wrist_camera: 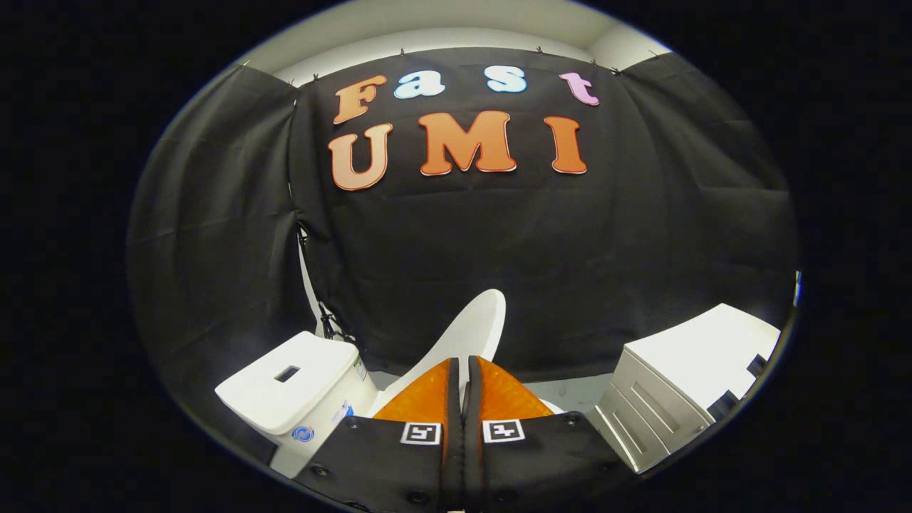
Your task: Open the toilet lid.
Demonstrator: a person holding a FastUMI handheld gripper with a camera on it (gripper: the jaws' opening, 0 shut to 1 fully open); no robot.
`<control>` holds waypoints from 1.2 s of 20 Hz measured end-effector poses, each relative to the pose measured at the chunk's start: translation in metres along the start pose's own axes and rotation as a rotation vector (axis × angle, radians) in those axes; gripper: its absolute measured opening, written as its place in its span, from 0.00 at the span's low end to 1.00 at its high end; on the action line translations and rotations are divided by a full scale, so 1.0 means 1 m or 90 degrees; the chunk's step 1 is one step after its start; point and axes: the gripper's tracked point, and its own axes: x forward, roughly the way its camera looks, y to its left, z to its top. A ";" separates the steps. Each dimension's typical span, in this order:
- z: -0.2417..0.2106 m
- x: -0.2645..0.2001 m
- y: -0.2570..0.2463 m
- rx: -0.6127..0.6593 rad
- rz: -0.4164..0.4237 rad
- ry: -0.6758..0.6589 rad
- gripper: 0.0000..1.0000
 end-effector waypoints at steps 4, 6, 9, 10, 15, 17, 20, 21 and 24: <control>0.013 0.001 0.032 -0.025 0.014 -0.001 0.08; 0.018 0.001 0.049 -0.047 0.015 -0.003 0.08; 0.028 -0.003 0.082 -0.079 0.020 -0.016 0.08; 0.032 -0.003 0.093 -0.092 0.020 -0.022 0.08; 0.040 -0.002 0.144 -0.137 0.020 -0.049 0.08; 0.042 -0.003 0.162 -0.148 0.027 -0.058 0.08; 0.041 -0.006 0.188 -0.160 0.037 -0.061 0.08; 0.042 -0.007 0.196 -0.161 0.041 -0.062 0.08; 0.044 -0.005 0.220 -0.168 0.048 -0.070 0.08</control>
